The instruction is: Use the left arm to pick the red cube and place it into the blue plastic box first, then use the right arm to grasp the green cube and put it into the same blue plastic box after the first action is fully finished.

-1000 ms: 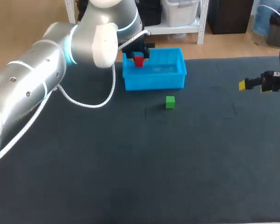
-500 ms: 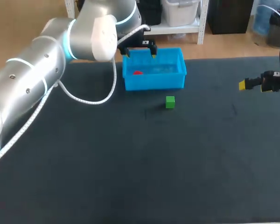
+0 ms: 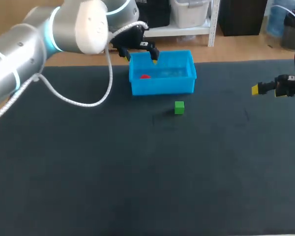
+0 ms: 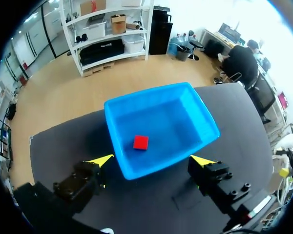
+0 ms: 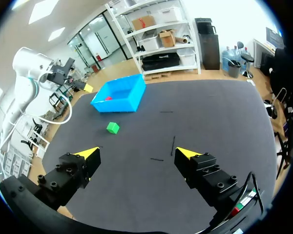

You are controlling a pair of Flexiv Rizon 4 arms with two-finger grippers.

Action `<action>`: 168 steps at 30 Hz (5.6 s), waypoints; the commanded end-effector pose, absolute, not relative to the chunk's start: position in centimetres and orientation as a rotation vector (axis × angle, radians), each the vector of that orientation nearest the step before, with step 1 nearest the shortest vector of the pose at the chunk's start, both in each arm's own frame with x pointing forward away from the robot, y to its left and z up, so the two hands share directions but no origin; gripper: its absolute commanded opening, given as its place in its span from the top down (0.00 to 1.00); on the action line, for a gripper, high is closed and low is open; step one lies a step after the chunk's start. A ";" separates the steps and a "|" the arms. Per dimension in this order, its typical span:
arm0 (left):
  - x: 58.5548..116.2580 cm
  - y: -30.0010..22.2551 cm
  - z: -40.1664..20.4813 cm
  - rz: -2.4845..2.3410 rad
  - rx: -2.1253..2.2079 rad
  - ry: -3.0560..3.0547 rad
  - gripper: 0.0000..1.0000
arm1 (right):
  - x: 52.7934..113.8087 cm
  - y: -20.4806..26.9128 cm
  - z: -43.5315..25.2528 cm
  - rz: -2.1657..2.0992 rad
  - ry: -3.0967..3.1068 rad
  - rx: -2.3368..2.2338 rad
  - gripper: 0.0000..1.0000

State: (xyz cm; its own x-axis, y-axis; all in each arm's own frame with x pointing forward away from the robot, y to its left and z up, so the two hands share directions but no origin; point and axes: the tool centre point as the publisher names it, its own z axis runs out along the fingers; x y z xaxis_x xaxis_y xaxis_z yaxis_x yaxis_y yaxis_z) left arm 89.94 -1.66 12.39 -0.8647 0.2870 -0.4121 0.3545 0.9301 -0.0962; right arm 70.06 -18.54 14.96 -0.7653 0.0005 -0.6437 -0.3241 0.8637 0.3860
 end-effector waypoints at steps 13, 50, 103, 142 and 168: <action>76.4 6.0 12.9 -0.354 0.512 2.545 0.00 | 70.1 -18.6 14.9 0.643 2.371 -0.235 0.00; 69.1 12.8 11.6 -0.577 0.613 2.391 0.00 | 70.1 -18.6 14.9 0.643 2.371 -0.235 0.00; 69.0 12.4 11.9 -0.600 0.692 2.398 0.00 | 78.0 -7.5 11.6 0.213 2.916 -0.320 0.00; 69.0 12.4 11.9 -0.600 0.692 2.398 0.00 | 80.7 -0.8 7.8 0.138 3.098 -0.167 0.00; 69.0 12.4 11.9 -0.600 0.692 2.398 0.00 | 81.3 1.6 2.3 0.151 3.035 -0.246 0.00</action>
State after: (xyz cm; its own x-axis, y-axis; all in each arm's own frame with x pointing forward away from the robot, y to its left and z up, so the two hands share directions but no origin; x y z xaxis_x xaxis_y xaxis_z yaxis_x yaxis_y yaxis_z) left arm 68.99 12.26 12.01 -0.7101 0.3382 -0.6175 0.5859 0.7702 -0.2520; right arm 81.55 1.57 2.87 -0.9834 -0.1574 -0.0900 -0.1657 0.9818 0.0931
